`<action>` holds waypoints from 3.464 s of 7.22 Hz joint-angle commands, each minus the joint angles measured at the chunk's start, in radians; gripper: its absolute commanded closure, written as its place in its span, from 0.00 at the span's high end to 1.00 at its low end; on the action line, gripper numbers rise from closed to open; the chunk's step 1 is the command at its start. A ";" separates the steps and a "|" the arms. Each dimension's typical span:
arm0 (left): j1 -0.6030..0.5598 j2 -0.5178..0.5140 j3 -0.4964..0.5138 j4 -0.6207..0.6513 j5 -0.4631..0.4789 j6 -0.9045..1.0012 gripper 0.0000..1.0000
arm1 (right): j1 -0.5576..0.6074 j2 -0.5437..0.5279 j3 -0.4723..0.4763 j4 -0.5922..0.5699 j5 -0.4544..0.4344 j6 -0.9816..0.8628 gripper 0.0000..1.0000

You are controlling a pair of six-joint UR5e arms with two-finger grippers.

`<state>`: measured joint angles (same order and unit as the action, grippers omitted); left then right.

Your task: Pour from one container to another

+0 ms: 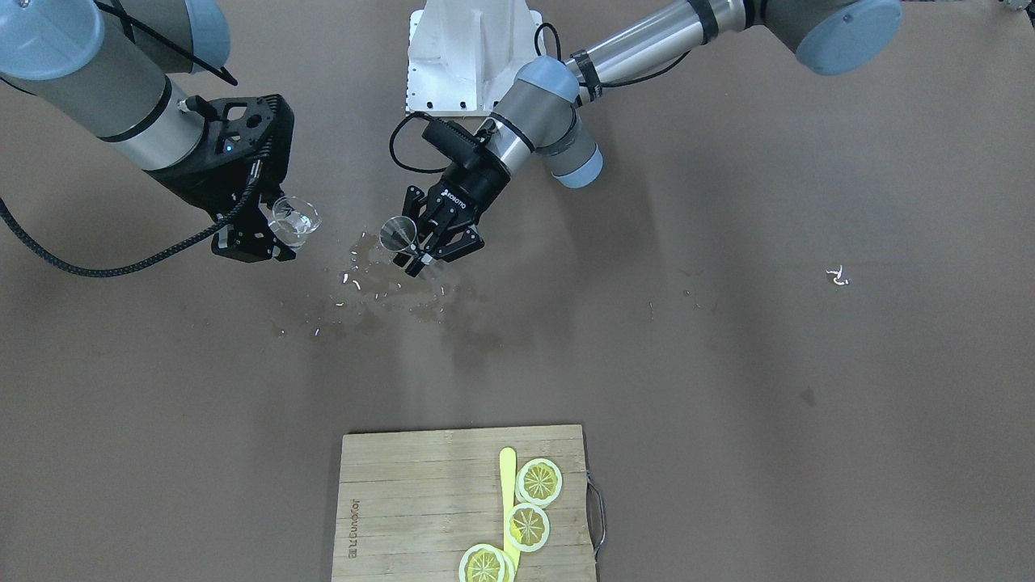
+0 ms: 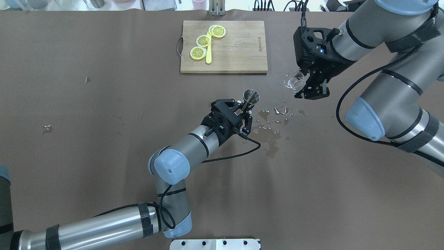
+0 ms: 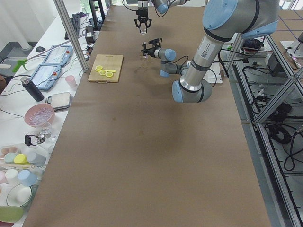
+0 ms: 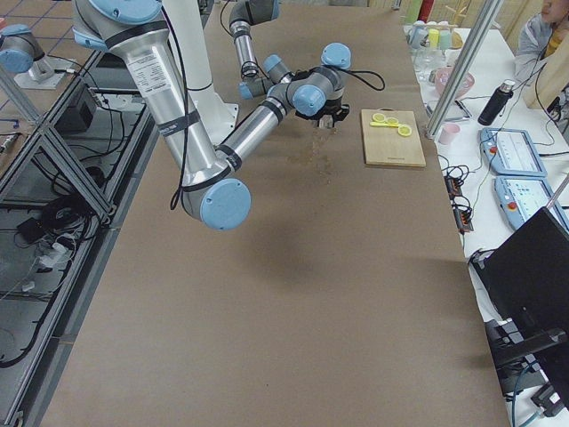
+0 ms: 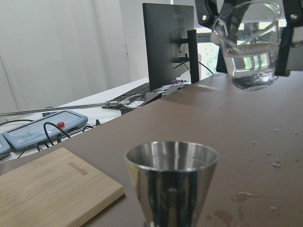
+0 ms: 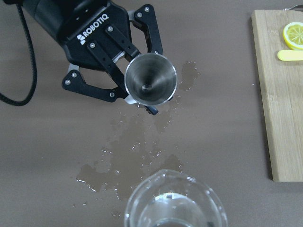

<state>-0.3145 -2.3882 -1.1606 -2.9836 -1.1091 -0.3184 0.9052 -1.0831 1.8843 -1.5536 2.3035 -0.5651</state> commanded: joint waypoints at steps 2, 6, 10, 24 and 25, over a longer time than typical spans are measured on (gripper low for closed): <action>0.000 0.000 -0.002 0.000 -0.002 -0.001 0.00 | -0.014 0.041 0.006 -0.086 -0.021 -0.001 0.00; 0.000 0.000 -0.004 0.000 -0.002 -0.001 0.00 | -0.058 0.060 0.006 -0.086 -0.093 -0.042 0.00; 0.003 0.001 -0.013 0.000 -0.002 -0.001 0.00 | -0.083 0.080 -0.005 -0.086 -0.153 -0.049 0.00; 0.003 0.001 -0.014 0.000 -0.002 -0.001 0.00 | -0.104 0.180 -0.002 -0.333 -0.153 -0.022 0.00; 0.003 0.001 -0.014 -0.002 -0.002 -0.001 0.00 | -0.103 0.187 -0.001 -0.361 -0.153 -0.022 0.00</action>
<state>-0.3114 -2.3869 -1.1748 -2.9840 -1.1106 -0.3191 0.8019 -0.9040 1.8827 -1.8863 2.1508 -0.5875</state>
